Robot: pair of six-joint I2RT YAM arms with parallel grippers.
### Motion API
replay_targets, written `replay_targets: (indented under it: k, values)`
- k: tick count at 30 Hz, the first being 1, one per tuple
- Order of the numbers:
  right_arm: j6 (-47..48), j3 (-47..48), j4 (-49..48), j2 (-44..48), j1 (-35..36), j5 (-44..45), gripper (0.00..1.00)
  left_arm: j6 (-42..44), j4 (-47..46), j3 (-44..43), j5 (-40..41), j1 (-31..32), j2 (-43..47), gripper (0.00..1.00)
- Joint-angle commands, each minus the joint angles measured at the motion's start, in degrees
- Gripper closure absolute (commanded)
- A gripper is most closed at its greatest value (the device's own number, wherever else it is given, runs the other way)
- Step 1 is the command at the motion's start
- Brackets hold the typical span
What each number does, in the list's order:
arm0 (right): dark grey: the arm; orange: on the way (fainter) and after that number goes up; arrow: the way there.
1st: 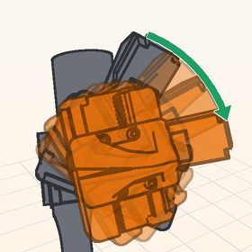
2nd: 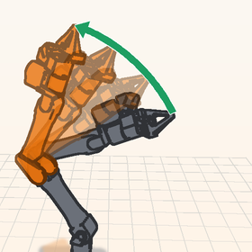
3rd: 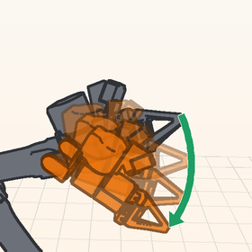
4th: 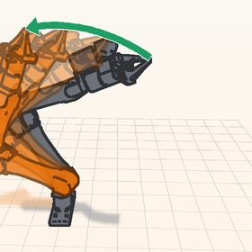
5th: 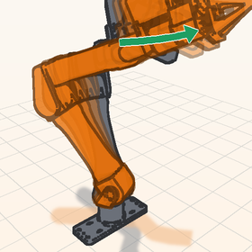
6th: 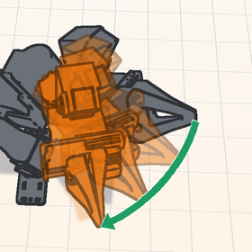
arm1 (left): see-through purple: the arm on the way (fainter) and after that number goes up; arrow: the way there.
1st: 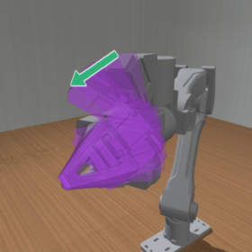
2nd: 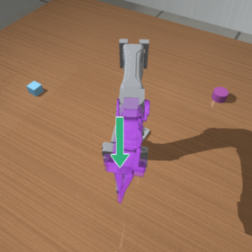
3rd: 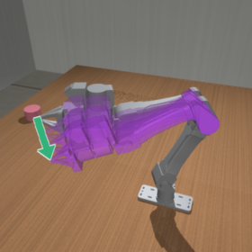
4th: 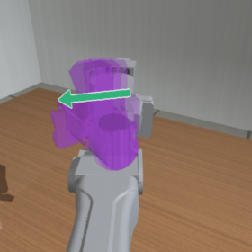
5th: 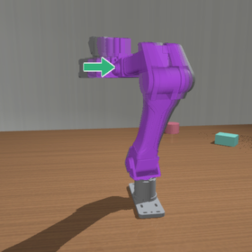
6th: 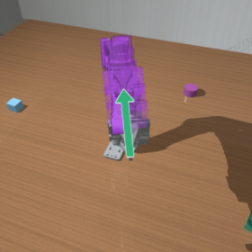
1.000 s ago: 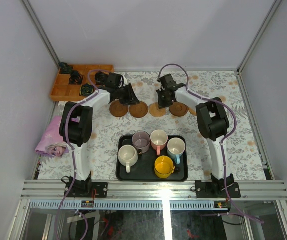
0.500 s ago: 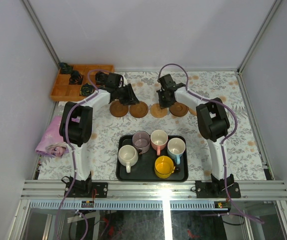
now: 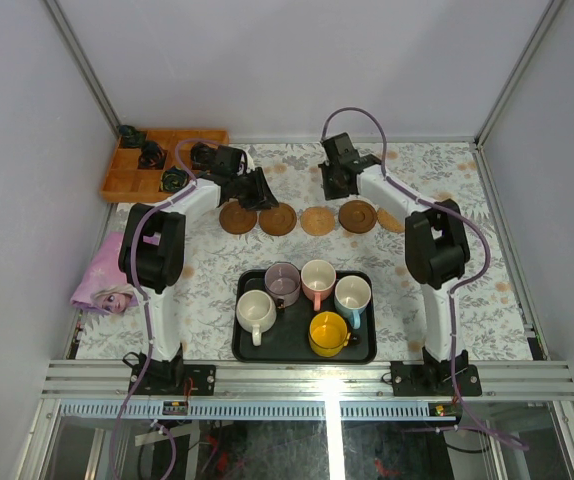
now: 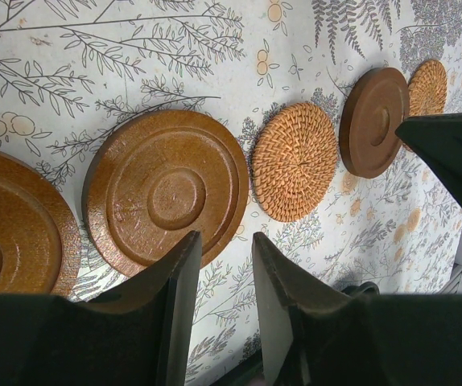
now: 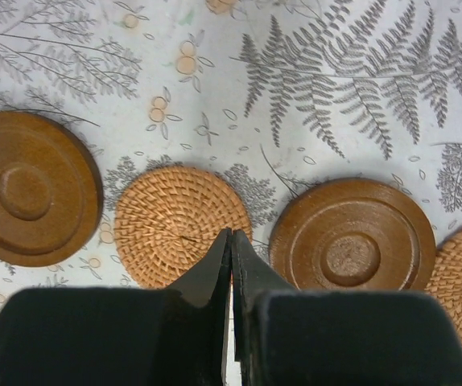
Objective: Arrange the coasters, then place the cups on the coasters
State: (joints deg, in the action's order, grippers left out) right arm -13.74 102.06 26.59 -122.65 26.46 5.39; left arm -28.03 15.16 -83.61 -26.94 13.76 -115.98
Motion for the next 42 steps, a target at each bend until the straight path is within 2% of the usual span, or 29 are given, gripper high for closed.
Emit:
replay_targets:
  k: [1,9,24,42]
  values:
    - [-1.6,-3.3,1.1,2.96,-2.87,2.97,1.0,1.39,-1.16,0.41,0.2,-0.33,1.5,0.68]
    - [-2.32,-7.4,0.75,2.45,-6.06,2.85,1.0,1.84,-1.7,1.32,0.5,-0.32,2.88,0.68]
    - [-3.6,-11.37,0.92,1.08,-6.35,2.93,1.0,2.28,-1.01,3.02,0.85,-0.46,3.4,0.66]
    - [-5.83,-15.41,2.16,4.38,-6.4,0.95,1.0,1.77,-1.05,2.62,0.82,-0.41,2.05,0.66]
